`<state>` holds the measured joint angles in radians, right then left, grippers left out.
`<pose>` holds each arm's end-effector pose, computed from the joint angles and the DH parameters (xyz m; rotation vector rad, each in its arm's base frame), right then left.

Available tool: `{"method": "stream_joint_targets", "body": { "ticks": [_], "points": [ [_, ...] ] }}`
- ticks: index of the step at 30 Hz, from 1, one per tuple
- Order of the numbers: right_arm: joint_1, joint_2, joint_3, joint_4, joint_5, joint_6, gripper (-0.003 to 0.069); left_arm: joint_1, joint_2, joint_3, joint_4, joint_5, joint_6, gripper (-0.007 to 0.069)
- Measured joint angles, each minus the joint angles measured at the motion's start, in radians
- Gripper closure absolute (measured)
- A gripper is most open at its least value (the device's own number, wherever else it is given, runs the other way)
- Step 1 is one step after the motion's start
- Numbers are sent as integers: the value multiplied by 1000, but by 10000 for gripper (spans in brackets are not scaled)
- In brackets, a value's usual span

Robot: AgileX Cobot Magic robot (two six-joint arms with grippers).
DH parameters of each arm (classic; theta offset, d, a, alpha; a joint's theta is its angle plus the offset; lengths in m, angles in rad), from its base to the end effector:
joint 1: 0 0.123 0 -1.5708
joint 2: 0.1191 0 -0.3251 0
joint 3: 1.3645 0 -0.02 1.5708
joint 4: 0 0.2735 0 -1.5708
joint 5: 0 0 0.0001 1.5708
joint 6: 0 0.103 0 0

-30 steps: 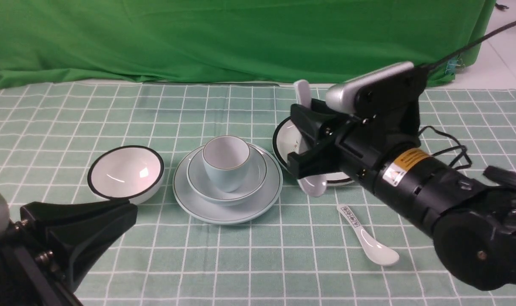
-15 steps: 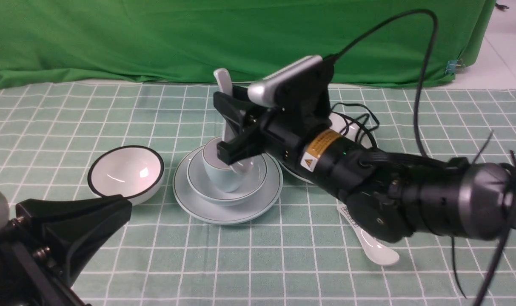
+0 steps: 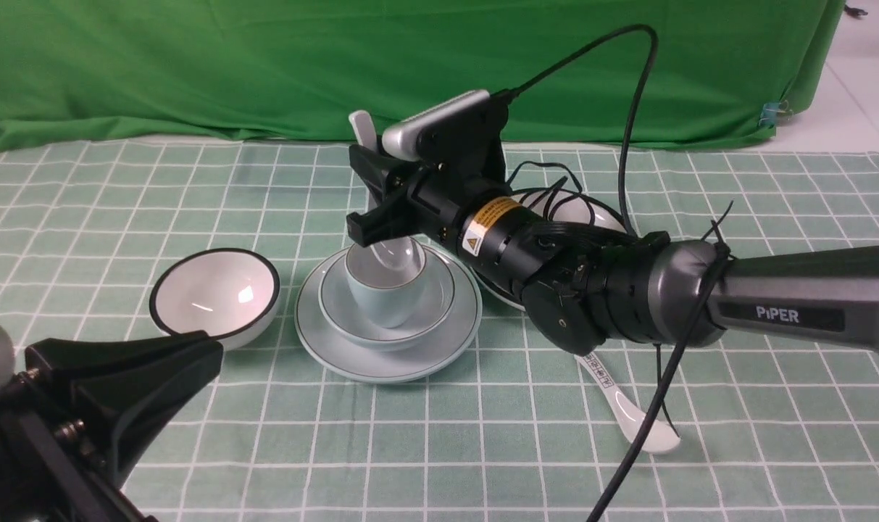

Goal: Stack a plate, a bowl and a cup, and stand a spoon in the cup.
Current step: Use the right arm to put the blue soup spoon into the blue teacup in the middle

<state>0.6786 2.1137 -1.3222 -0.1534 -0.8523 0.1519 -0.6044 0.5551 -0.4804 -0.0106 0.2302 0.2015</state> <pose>0.3993 0.3372 0.2320 -0.5441 1.3603 0.6799 0.0984 -0.0683 0.3270 0.6982 1.6572 -0.2984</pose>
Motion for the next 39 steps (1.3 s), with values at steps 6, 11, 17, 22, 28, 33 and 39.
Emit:
{"method": "stream_joint_targets", "body": {
  "ticks": [6, 11, 17, 22, 28, 33, 39],
  "points": [
    [-7, 23, -1, -1, 0, 22, 491, 0, 0, 0, 2, 0, 0, 615],
    [-7, 36, -2, -2, 0, 23, 491, 0, 0, 0, 2, 0, 0, 615],
    [-7, 37, -2, -2, 33, 25, 467, 0, 0, 0, 2, 0, 0, 615],
    [-7, 37, -2, -3, 80, 27, 362, 0, 0, 0, 2, 0, 0, 615],
    [-7, -2, -2, -4, 151, 105, 320, 0, 0, 0, 2, -19, -2, 615],
    [-7, -136, 1, -36, 371, 124, 319, 0, 0, 0, -4, -82, -1, 615],
    [13, -438, 18, -55, 947, 31, 381, 0, 0, 0, -79, -116, -1, 615]
  ]
}}
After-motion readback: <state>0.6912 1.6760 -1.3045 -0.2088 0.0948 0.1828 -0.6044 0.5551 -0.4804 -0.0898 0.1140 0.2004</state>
